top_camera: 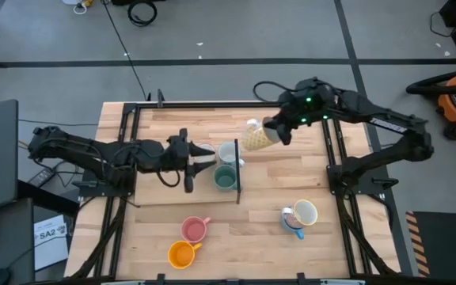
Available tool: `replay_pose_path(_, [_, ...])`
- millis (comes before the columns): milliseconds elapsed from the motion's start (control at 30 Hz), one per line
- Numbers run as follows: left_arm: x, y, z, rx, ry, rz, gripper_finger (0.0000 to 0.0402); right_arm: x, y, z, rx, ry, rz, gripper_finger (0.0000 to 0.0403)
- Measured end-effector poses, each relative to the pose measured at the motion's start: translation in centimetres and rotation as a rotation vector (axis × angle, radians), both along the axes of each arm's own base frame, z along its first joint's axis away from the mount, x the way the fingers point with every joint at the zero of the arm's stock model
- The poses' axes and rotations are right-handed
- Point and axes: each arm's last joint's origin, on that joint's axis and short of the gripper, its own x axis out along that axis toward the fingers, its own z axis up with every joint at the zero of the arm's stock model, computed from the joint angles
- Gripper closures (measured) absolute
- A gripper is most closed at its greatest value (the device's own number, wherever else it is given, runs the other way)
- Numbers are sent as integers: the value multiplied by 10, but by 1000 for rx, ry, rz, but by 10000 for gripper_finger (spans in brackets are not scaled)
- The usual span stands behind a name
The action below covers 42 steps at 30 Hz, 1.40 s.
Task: Place coffee mugs
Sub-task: Put the yellow patterned mug on the shelf
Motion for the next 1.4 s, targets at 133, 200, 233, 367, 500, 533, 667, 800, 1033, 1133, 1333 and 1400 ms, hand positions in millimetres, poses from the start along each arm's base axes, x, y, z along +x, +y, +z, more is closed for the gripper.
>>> replay_pose_path(133, [1,9,0,0,-1,34,260,32,9,3,-36,19,96,369])
replay_pose_path(200, [2,12,0,0,-1,47,260,47,13,2,-51,36,137,369])
replay_pose_path(233, [2,13,0,0,-1,51,260,55,15,0,-60,45,158,369])
replay_pose_path(367, [2,17,0,-1,-2,65,260,80,20,-9,-73,84,207,369])
replay_pose_path(500, [2,17,0,-1,-4,65,260,100,22,-17,-68,109,224,369])
replay_pose_path(533, [2,17,0,-2,-4,65,260,104,22,-19,-70,115,229,369])
replay_pose_path(667, [2,17,0,-1,-4,65,260,116,24,-24,-83,129,254,369])
replay_pose_path(800, [2,17,0,-1,-3,65,260,121,26,-27,-85,136,266,369])
replay_pose_path(1033, [1,17,1,0,-2,65,260,125,27,-30,-100,133,283,369])
replay_pose_path(1133, [-6,17,7,-3,-22,64,260,127,30,-29,-108,117,292,369])
replay_pose_path(1333, [-30,20,12,-19,29,65,260,134,39,-22,-153,16,329,369])
replay_pose_path(1400, [-41,21,13,-23,66,67,260,135,42,-20,-165,-10,338,369])
